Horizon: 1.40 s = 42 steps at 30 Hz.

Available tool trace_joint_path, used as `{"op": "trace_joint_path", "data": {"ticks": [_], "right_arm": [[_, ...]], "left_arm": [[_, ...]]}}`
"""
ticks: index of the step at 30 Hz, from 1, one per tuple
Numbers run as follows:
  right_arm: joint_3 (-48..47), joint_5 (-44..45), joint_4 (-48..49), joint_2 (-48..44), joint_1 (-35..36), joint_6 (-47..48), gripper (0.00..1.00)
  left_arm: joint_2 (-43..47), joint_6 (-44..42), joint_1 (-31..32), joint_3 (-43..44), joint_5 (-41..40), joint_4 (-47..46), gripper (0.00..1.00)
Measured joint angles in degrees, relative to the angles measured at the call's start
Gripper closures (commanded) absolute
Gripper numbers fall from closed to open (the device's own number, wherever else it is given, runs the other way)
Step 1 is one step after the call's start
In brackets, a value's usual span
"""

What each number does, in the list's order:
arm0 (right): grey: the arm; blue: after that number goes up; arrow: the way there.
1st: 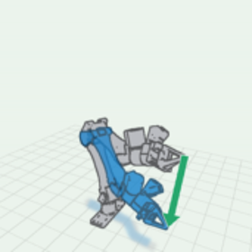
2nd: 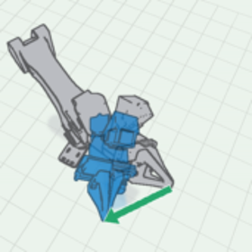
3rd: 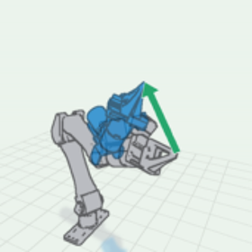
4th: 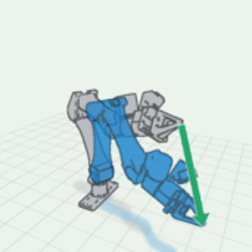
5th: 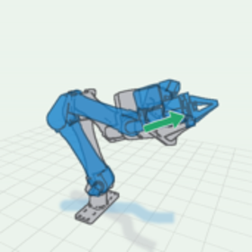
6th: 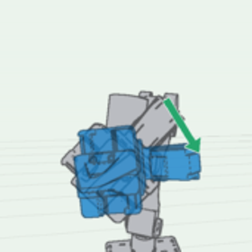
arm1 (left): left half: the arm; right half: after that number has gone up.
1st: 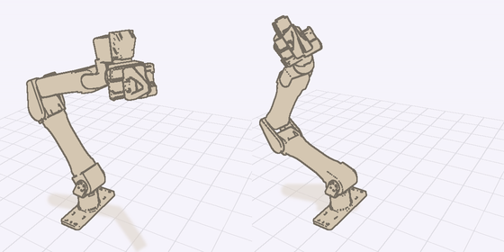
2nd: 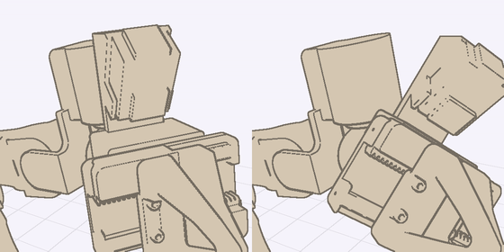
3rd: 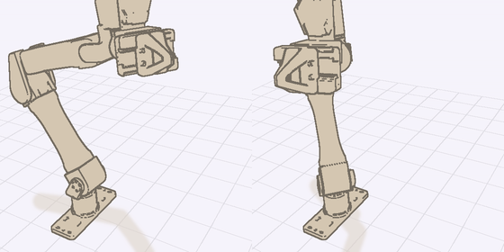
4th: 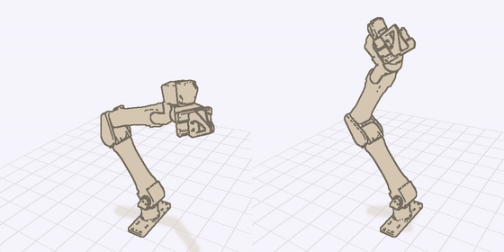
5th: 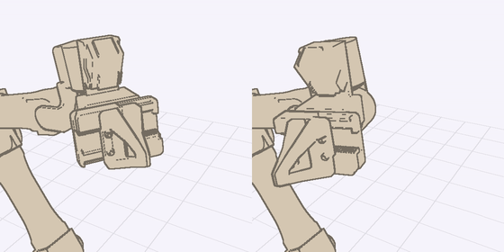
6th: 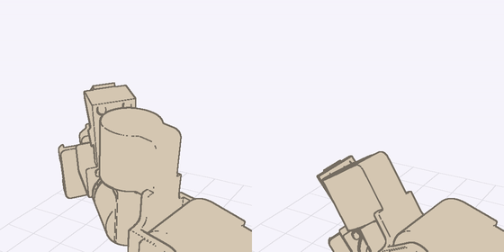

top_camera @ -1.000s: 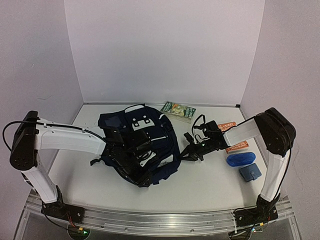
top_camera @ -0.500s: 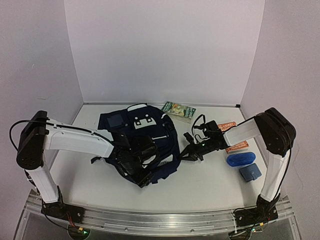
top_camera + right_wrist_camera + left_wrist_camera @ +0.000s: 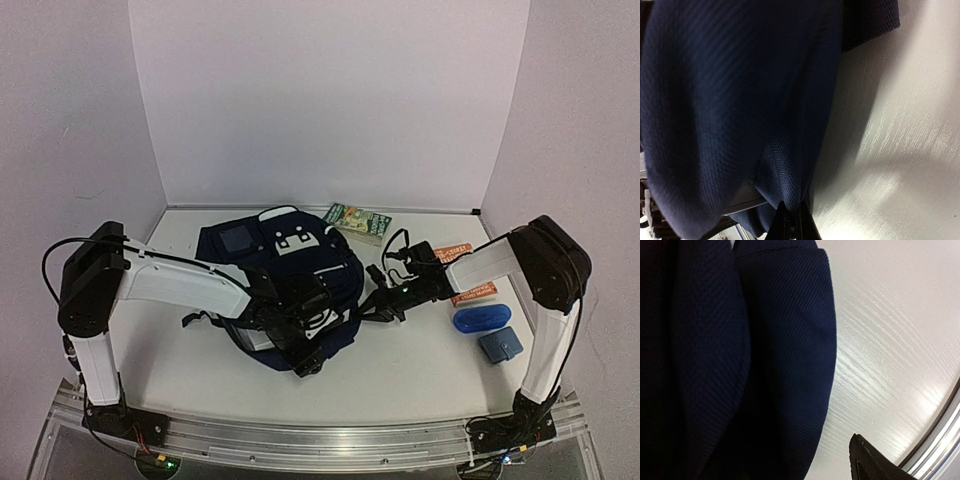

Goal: Pack the student bag
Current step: Adjust the book in the student bag.

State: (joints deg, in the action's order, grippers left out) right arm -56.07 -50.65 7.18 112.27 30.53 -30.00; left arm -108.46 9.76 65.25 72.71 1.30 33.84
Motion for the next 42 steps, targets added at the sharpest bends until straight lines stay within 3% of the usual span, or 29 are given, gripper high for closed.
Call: {"op": "trace_joint_path", "data": {"ticks": [5, 10, 16, 20, 27, 37, 42], "right_arm": [[0.0, 0.3, 0.3, 0.0, 0.3, 0.0, 1.00], [0.0, 0.4, 0.4, 0.0, 0.5, 0.0, 1.00], [0.3, -0.1, -0.8, -1.5, 1.4, 1.1, 0.72], [0.5, -1.2, -4.1, -5.2, 2.7, 3.3, 0.62], [-0.3, -0.8, -9.4, -8.5, 3.8, 7.2, 0.74], [-2.4, 1.6, -16.9, -9.1, 5.6, 12.4, 0.51], [-2.3, 1.7, -22.2, -13.8, 5.2, 16.2, 0.54]], "left_arm": [[-1.6, -1.0, -0.3, 1.4, 1.2, -3.2, 0.32], [-1.6, -0.7, -1.6, 1.0, 5.3, -7.5, 0.62], [2.1, -1.0, -2.3, -7.4, 7.5, -18.4, 0.81], [5.7, -2.5, -2.3, -11.3, 8.0, -21.1, 0.86], [8.2, -6.9, -2.2, -13.1, 8.2, -22.5, 0.87], [8.2, -11.2, -1.2, -13.1, 7.5, -21.5, 0.87], [8.2, -12.4, -1.0, -13.1, 7.1, -21.4, 0.87]]}}
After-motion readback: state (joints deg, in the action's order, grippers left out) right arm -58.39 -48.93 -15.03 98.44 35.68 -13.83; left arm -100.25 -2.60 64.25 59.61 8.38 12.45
